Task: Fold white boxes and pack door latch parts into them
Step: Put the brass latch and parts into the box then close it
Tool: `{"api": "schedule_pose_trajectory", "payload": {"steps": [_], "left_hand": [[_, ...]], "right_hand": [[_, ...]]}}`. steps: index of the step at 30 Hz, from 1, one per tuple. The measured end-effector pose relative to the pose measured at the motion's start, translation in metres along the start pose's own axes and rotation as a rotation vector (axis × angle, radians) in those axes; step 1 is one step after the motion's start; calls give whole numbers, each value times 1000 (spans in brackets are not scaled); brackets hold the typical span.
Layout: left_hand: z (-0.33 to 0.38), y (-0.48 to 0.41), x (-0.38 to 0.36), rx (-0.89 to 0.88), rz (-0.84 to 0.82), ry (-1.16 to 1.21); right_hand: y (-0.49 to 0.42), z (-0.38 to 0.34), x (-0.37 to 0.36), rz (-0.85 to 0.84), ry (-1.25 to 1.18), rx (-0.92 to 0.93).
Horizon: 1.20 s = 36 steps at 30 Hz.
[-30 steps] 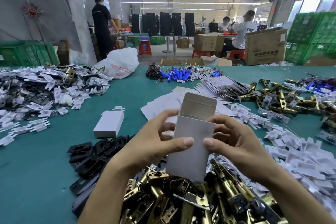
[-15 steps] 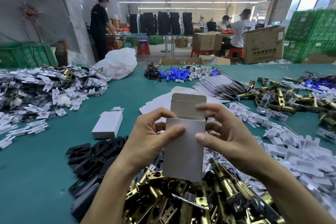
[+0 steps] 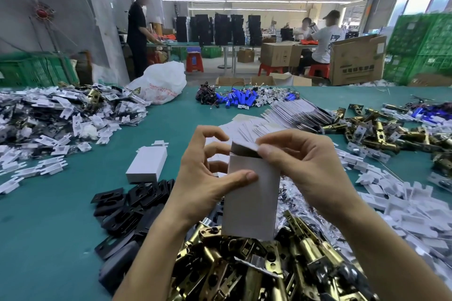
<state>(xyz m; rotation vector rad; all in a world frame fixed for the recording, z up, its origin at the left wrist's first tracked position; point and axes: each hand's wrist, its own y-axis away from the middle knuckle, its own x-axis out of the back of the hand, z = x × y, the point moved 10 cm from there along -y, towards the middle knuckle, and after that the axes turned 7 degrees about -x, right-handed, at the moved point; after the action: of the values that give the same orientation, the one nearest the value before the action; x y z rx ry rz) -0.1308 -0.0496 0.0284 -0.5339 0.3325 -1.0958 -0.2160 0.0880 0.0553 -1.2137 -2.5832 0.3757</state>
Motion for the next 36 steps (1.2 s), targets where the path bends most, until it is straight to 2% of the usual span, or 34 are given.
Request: {"api": "schedule_pose_trajectory", "payload": {"steps": [2,9,15,20,23,27,29,31,33,36], "left_hand": [[2,-1,-2,-11,-15,-5],[3,0,-7,-22,-25,-11],[6,-1,-4,-65,-11,-29],[0,-2,2,-34,14,-24],[-10,-1,0,42,-28,-41],[-40,14,-16,316,-244,-85],[-44,20,-21,374,-301,-76],[-44,18,-15,382,-220,-33],[-43,12,-2,388,-76,-24],[-59,-1,45,449,259,-22]], "right_hand": [[-1,-6,0,-1,92,17],[-4,-13,1,-57,140,-25],[4,-6,-11,-185,248,-24],[11,19,-15,-294,96,-145],[10,19,-13,-240,57,-107],[4,12,1,-62,-42,-22],[-1,9,8,24,-104,6],[-5,8,5,41,-116,8],[-10,12,-4,-9,-9,-37],[-17,38,-7,-91,207,-254]]}}
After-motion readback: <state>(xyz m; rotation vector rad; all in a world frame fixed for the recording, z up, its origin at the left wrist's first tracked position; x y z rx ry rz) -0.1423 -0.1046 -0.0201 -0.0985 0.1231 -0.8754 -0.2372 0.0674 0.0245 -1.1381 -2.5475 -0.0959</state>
